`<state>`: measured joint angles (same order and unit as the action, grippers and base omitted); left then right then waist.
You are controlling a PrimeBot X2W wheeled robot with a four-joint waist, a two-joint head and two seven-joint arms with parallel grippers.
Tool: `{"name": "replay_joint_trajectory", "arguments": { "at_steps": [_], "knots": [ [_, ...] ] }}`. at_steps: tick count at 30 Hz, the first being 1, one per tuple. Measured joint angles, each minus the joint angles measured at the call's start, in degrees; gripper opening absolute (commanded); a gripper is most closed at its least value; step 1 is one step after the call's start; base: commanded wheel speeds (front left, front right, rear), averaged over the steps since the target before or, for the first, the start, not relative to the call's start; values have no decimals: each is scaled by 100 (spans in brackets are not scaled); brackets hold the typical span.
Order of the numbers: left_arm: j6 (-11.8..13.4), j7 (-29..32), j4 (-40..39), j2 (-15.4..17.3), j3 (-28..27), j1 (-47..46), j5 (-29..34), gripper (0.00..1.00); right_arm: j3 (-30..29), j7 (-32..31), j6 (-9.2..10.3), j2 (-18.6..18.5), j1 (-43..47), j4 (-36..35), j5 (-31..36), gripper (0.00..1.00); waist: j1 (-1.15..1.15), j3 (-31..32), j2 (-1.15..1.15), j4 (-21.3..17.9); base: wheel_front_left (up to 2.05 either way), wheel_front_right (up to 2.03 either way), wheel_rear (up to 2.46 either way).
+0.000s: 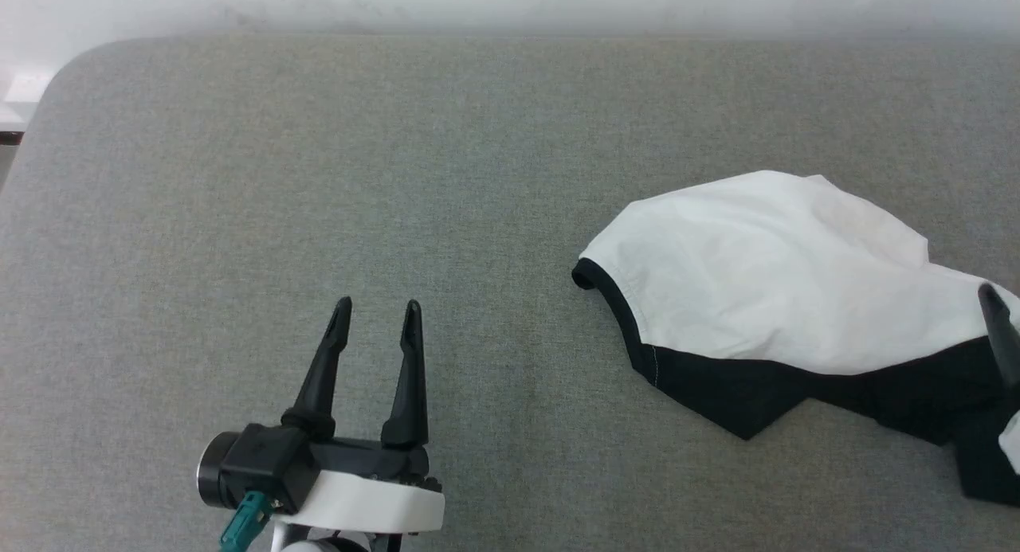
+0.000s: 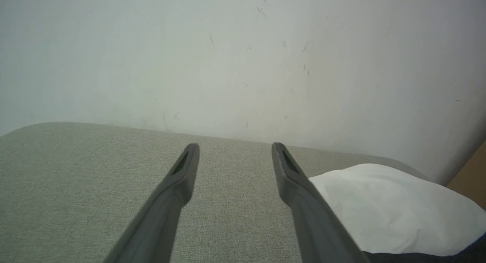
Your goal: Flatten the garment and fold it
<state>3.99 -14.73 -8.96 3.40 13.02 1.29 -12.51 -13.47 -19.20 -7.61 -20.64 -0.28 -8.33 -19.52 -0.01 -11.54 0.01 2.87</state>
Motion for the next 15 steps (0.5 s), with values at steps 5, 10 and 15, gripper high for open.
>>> {"name": "replay_joint_trajectory", "arguments": {
  "at_steps": [5,10,15],
  "knots": [
    [0,0,-18,-2,15,3,-3,100,25,-407,0,-234,-183,-245,-120,100,0,-16,0,59,0,0,0],
    [-36,0,0,-9,63,-9,-5,100,172,-773,1,-503,-545,414,-126,100,1,-155,0,106,0,0,0],
    [-40,0,21,-14,136,-70,-4,100,616,-982,1,-740,-1065,1152,-114,100,1,-353,0,162,0,0,0]
  ]
}}
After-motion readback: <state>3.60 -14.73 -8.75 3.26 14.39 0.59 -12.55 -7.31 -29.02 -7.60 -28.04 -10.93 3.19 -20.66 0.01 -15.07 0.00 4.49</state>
